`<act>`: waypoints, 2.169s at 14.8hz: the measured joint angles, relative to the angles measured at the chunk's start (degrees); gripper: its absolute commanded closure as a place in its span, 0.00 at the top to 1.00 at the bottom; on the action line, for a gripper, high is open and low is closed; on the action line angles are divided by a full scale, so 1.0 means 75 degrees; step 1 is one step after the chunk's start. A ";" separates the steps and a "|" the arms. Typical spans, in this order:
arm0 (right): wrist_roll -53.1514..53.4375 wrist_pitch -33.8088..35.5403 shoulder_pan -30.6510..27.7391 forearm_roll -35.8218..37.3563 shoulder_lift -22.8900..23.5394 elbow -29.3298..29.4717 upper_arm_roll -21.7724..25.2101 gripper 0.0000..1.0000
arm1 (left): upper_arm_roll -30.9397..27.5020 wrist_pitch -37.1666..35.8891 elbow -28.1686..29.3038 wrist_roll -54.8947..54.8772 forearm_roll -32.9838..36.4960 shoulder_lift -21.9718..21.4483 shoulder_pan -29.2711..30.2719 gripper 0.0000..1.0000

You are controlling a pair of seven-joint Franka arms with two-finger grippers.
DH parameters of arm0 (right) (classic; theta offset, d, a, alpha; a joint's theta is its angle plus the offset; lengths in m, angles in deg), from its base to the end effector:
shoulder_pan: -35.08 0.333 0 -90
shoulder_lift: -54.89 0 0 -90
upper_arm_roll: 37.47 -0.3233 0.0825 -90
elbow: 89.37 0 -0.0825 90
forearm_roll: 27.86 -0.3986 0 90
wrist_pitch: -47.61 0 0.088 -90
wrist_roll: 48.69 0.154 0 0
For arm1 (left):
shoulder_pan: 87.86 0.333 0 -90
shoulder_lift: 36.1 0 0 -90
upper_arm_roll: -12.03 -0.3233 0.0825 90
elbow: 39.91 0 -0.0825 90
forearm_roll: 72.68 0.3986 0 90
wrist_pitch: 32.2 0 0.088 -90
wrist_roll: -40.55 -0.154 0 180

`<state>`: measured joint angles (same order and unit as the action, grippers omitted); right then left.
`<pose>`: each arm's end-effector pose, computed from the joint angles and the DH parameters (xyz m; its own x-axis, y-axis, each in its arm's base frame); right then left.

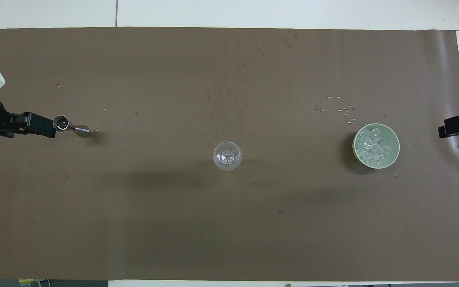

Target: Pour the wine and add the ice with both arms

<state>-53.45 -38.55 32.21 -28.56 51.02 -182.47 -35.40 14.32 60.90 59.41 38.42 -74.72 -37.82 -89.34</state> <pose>0.5357 -0.0449 0.5905 0.9986 -0.0020 -0.0522 -0.0030 -0.9998 -0.0191 0.5529 -0.0420 0.5273 0.9919 -0.1005 -0.0772 -0.0979 -0.9945 0.0370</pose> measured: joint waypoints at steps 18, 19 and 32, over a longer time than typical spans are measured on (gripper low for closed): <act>0.0000 -0.0009 0.0005 0.0000 -0.0001 -0.0003 -0.0005 1.00 | -0.0108 -0.0627 -0.0344 0.0121 -0.0247 0.0218 0.0290 1.00; 0.0000 -0.0009 0.0005 0.0000 -0.0001 -0.0003 -0.0005 1.00 | -0.0193 -0.0894 -0.0692 0.0468 -0.0459 0.0469 0.0351 1.00; 0.0000 -0.0008 0.0004 0.0000 -0.0001 -0.0003 -0.0005 1.00 | -0.1911 -0.1079 -0.2439 0.6560 -0.3628 0.3146 0.0549 1.00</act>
<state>-53.45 -38.61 32.24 -28.56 51.01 -182.49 -35.44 -0.01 52.80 41.12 87.63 -101.93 -14.23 -85.22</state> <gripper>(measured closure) 0.000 0.000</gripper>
